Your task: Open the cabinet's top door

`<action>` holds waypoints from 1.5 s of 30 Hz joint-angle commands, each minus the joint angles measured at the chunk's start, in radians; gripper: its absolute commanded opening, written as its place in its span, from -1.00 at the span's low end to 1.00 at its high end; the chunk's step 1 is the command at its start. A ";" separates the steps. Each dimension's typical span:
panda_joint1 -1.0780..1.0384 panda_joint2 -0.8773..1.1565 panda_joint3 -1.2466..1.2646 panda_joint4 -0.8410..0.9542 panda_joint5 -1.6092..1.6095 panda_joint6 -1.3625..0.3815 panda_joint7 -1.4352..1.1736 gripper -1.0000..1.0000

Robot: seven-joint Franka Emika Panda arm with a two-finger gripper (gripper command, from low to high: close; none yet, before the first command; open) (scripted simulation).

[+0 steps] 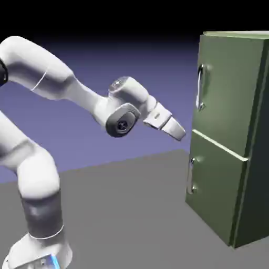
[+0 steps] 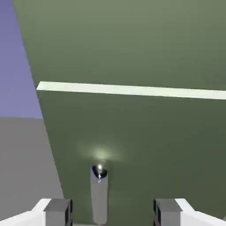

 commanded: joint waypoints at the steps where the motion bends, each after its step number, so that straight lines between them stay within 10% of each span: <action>1: 0.032 0.036 -0.036 0.005 0.043 -0.011 -0.021 0.00; 45: 1.428 1.631 -1.619 0.237 1.931 -0.480 -0.943 0.00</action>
